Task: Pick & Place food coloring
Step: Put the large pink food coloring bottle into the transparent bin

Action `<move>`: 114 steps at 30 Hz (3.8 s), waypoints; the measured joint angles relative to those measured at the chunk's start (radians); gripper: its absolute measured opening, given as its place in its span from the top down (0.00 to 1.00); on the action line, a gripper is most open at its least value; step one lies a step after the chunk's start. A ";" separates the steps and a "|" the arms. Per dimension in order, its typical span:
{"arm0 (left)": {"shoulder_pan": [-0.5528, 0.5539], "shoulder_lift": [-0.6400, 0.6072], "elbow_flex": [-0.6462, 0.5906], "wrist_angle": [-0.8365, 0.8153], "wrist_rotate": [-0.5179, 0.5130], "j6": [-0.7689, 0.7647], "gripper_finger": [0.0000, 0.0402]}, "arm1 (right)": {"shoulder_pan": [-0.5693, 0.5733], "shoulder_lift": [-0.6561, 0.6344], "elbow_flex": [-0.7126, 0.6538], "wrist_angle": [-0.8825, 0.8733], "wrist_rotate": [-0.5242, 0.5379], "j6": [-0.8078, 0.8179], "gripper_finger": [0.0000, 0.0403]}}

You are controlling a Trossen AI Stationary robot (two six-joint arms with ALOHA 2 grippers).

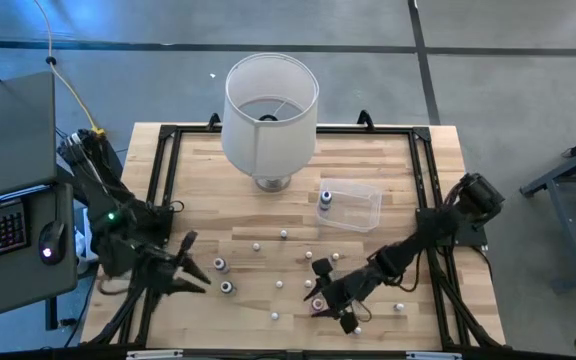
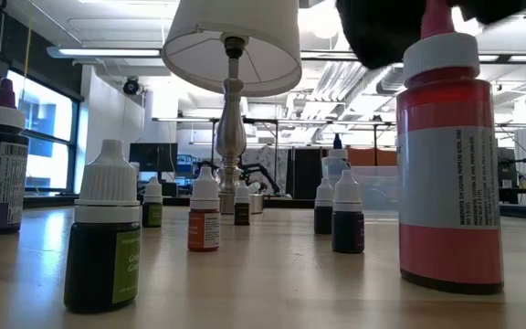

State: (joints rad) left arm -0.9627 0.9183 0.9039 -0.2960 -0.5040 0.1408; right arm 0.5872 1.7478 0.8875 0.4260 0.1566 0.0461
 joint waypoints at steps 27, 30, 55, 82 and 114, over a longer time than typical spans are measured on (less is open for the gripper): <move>0.000 -0.052 0.000 -0.028 -0.056 0.072 0.77 | 0.009 0.040 -0.002 -0.086 0.034 0.161 0.58; 0.000 -0.052 0.000 -0.028 -0.056 0.072 0.77 | 0.008 0.040 -0.002 -0.086 0.036 0.164 0.66; 0.000 -0.052 0.000 -0.030 -0.064 0.072 0.77 | -0.169 -0.262 -0.002 -0.472 0.990 0.298 0.73; 0.000 -0.052 0.000 -0.076 -0.066 0.071 0.77 | -0.469 -0.072 -0.002 -0.572 0.604 0.607 0.67; 0.000 -0.066 -0.001 -0.074 -0.298 -0.017 0.77 | -0.300 -0.229 0.082 -0.627 0.445 0.354 0.60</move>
State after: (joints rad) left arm -0.9623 0.8528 0.9031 -0.3698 -0.8021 0.1242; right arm 0.2874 1.5184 0.9697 -0.2010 0.6018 0.3999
